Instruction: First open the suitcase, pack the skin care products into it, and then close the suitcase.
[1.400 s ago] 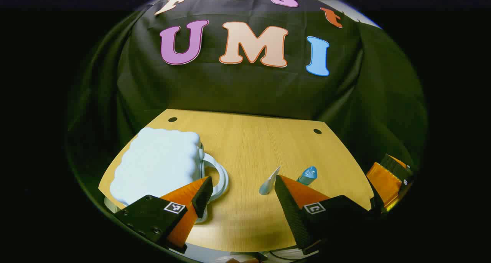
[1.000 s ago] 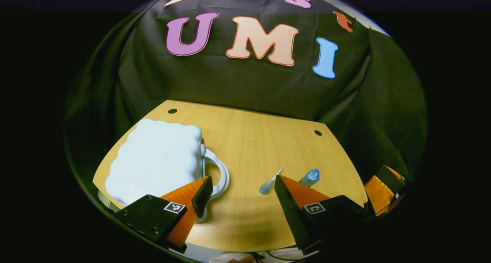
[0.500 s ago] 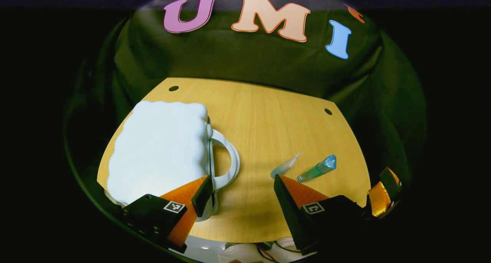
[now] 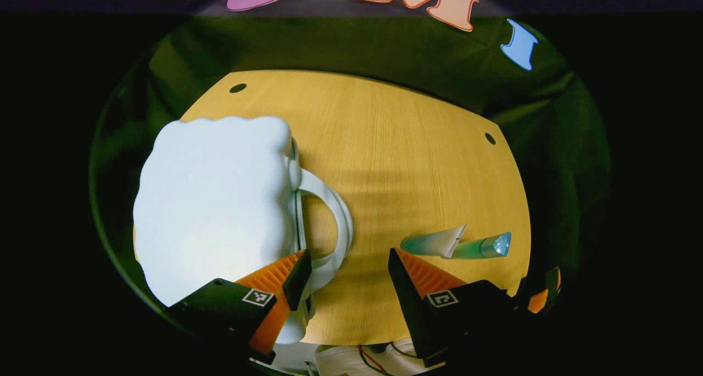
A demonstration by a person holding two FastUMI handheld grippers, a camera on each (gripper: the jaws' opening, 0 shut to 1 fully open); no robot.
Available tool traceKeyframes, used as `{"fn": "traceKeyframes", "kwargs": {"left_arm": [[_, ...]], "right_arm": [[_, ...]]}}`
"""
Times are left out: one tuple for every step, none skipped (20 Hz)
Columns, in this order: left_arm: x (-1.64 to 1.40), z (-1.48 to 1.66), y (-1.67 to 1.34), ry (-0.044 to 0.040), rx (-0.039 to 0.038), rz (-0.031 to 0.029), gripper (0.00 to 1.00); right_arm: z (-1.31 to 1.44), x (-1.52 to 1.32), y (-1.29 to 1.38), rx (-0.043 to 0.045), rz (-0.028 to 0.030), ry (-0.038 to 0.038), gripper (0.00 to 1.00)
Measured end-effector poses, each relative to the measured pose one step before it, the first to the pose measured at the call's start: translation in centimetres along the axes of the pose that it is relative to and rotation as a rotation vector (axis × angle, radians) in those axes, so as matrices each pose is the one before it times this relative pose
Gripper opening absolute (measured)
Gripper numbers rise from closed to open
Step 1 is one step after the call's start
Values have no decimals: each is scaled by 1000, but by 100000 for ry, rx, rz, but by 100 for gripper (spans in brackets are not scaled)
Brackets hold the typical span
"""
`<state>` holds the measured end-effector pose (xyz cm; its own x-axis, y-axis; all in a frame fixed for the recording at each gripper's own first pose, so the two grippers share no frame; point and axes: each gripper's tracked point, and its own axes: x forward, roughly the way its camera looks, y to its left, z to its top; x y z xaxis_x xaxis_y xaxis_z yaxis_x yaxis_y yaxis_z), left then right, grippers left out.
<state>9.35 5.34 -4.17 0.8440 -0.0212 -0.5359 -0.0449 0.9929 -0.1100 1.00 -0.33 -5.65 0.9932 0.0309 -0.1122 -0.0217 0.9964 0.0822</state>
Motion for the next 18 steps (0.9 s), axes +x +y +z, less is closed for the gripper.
{"fn": "traceKeyframes", "kwargs": {"left_arm": [[728,396,137,667,1196,982,86],[483,311,259,1271,624,1034,86],[542,134,-28,1495,84,-19,86],[488,165,-55,1472,-552,-498,86],[483,76,75,1478,-615,-188,86],[522,105,6,1353,-698,-303,84],[524,-129,-24,1898,-982,-226,82],[507,59,-47,1551,-827,-542,77],[434,-57,92,1422,-381,115,74],[446,-18,52,1621,117,586,67],[299,7,12,1314,359,880,65],[269,0,160,941,570,720,62],[411,-16,64,748,296,805,60],[183,40,59,850,284,954,58],[236,68,260,725,356,1148,55],[167,72,167,861,142,591,52],[251,1,-101,437,302,-208,53],[300,63,-96,702,265,-795,42]], "right_arm": [[-160,15,-155,962,-456,381,98],[-44,-3,-267,645,-783,38,98],[6,-3,-333,487,-836,-64,98],[54,-85,-246,511,-781,17,98],[-116,37,-299,420,-826,124,98],[-18,34,-281,446,-746,450,98],[-159,3,-95,346,-562,381,98],[-91,-123,-107,164,-317,142,98],[-79,-93,-128,-14,-417,236,98],[-153,-50,-105,-220,-433,366,98],[10,-36,-117,-107,-359,427,98],[-88,49,-56,-22,-310,355,98],[-192,-6,-83,0,-228,396,98],[-152,3,-118,-27,-363,310,98],[17,27,-102,-41,-372,177,98],[31,-15,-174,-12,-401,-20,95],[70,37,-181,215,-396,26,95],[55,109,-157,358,-261,147,98]]}}
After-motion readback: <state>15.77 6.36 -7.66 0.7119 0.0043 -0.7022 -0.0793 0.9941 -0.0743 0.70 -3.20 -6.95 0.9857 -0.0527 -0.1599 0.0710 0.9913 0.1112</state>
